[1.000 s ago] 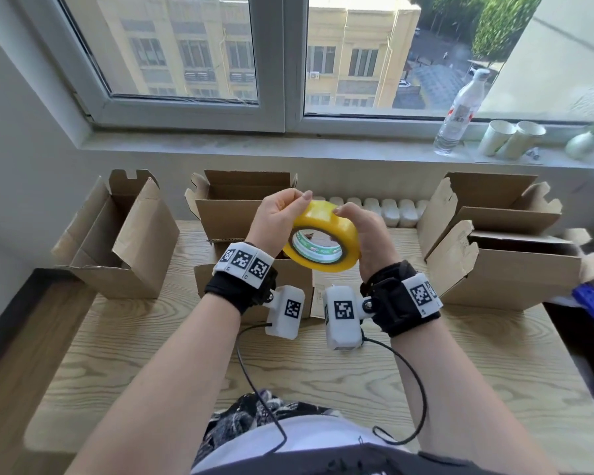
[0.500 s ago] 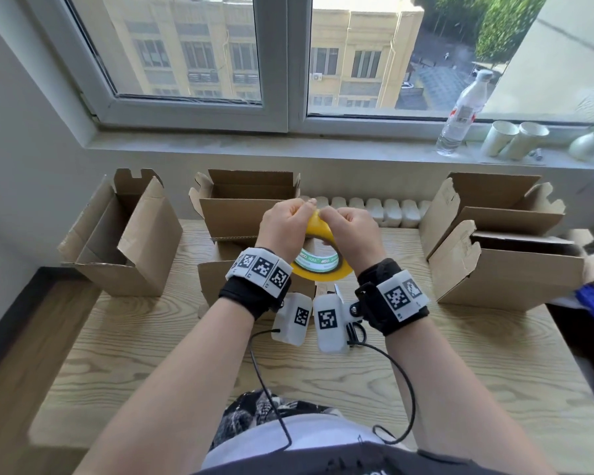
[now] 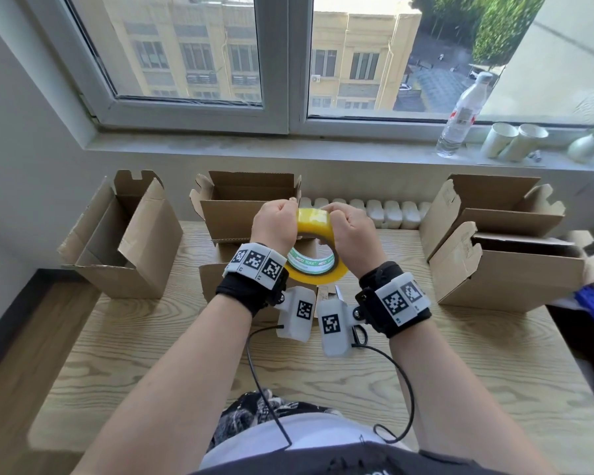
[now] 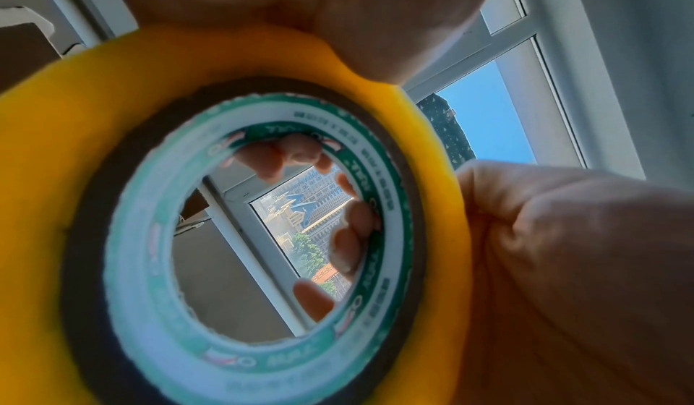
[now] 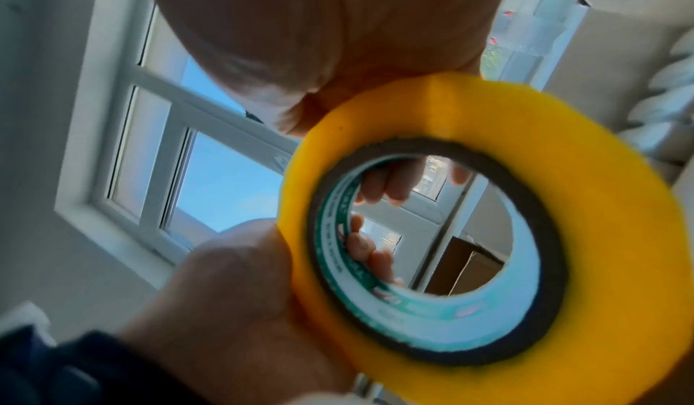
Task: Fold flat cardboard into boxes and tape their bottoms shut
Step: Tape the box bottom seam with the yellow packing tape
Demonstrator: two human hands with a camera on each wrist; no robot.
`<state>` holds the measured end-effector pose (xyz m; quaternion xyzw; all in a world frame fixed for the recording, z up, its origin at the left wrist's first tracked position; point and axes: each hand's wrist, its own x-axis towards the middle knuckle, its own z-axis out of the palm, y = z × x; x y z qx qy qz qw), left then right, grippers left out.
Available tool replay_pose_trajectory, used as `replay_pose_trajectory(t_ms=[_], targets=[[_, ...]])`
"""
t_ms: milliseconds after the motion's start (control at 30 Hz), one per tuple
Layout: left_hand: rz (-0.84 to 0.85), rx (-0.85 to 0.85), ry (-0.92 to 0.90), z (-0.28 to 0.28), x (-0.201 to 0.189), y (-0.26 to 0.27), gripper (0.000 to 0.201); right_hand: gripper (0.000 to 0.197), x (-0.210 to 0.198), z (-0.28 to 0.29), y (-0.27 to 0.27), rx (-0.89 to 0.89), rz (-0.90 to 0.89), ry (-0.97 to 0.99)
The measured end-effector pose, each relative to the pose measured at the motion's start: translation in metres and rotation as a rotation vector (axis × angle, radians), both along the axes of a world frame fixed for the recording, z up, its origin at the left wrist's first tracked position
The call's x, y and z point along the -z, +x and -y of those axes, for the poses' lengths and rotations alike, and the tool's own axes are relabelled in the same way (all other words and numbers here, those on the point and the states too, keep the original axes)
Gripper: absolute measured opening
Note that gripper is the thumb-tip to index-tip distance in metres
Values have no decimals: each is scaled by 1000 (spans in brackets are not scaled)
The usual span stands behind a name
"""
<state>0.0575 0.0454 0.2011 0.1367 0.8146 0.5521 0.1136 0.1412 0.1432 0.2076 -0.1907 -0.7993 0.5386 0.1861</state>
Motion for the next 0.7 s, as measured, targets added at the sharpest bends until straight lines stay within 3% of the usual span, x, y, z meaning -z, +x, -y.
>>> replay_pose_trajectory(t_ms=[133,333,433,700], targets=[[39,7,5,-2,-2,3,45,27,-3,1,-3,46,26,-1],[82,-13,42,0,-1,2,43,40,2,-6,-3,3,8,-30],[177,-35,90,3,-2,-2,39,32,5,-9,-3,-39,-1,-60],[410,-23,286,10,5,-11,29,30,-3,-14,7,-128,-98,-343]])
